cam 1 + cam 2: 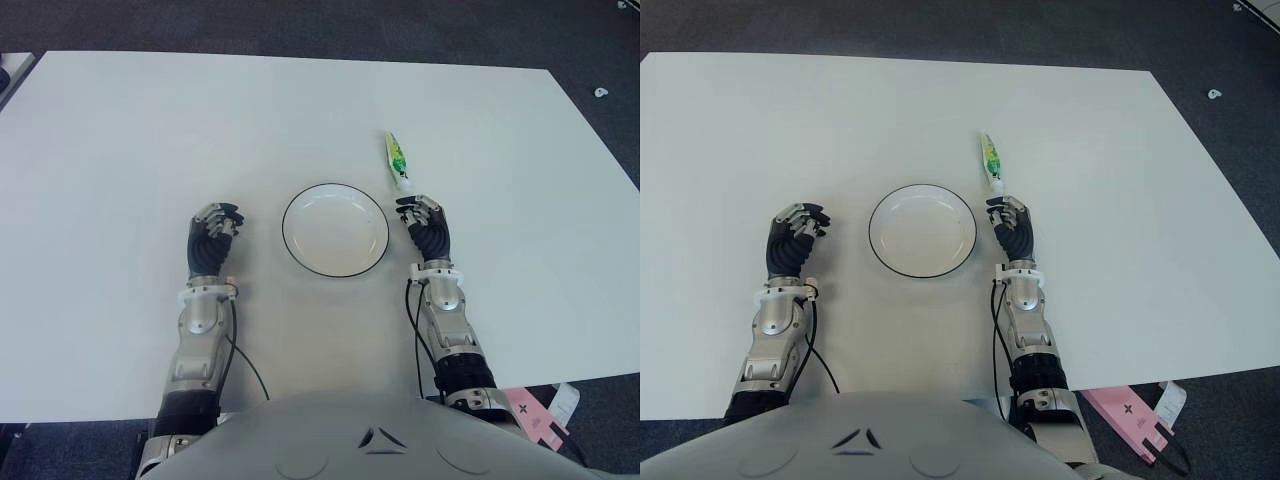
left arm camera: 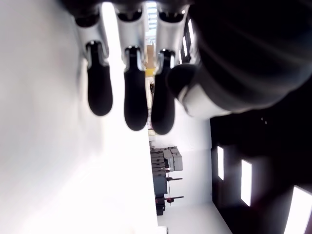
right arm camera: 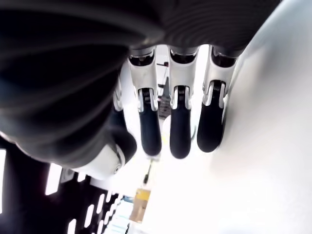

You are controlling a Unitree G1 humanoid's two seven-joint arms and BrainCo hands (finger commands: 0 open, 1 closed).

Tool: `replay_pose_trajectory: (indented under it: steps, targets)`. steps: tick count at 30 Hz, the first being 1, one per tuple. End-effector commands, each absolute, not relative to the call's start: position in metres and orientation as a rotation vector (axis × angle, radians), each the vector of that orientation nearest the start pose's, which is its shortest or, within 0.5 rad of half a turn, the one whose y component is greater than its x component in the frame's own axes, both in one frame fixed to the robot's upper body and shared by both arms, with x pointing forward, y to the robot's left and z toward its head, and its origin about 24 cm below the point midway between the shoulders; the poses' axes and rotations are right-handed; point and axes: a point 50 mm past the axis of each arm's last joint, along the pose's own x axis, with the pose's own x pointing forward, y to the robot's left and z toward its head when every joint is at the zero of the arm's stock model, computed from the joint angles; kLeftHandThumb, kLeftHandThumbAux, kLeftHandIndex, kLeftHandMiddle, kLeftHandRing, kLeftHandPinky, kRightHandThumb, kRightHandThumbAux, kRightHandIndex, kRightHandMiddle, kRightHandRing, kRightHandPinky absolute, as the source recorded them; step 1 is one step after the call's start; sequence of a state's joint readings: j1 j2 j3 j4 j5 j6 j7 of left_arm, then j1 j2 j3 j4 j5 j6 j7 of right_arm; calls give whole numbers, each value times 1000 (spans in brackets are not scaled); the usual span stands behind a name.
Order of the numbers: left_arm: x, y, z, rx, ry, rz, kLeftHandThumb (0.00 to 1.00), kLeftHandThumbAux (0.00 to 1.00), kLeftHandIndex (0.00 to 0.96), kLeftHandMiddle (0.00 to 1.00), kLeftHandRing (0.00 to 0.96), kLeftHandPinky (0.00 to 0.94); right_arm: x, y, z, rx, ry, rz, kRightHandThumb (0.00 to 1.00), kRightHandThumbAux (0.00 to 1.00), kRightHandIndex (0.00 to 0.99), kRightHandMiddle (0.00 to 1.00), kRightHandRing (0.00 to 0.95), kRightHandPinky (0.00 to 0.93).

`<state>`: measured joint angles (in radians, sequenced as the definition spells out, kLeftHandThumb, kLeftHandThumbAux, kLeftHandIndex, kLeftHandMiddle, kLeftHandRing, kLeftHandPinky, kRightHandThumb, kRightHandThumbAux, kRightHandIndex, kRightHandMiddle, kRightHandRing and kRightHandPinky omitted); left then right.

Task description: Put the toothpaste on the table into the plate.

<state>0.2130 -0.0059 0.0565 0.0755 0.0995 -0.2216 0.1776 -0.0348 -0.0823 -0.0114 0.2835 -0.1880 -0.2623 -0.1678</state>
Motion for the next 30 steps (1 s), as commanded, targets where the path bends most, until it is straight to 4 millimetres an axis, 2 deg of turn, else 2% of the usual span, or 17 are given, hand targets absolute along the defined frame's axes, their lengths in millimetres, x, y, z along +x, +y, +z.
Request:
replay_pose_trajectory:
  steps: [1, 7, 13, 21, 26, 30]
  targets:
    - [193, 178, -15, 109, 142, 275, 710, 720, 431, 511, 504, 506, 259, -179, 17, -433, 21, -170, 434, 627, 116, 162, 198, 214]
    - [193, 176, -15, 108, 138, 277, 711, 720, 431, 509, 501, 503, 281, -177, 27, -540, 36, -184, 390, 514, 19, 52, 82, 120]
    - [192, 176, -17, 109, 141, 284, 710, 720, 432, 513, 503, 507, 301, -172, 38, -610, 34, -178, 417, 412, 1, 5, 8, 17]
    - [192, 175, -16, 102, 146, 304, 709, 720, 432, 511, 506, 508, 322, -167, 52, -691, 43, -136, 441, 276, 0, 0, 0, 0]
    - [191, 175, -16, 102, 143, 310, 708, 720, 431, 510, 506, 508, 337, -159, 66, -790, 111, -107, 433, 208, 0, 0, 0, 0]
    - [190, 174, -16, 92, 141, 308, 707, 721, 430, 510, 506, 507, 358, -154, 75, -880, 199, -87, 431, 169, 0, 0, 0, 0]
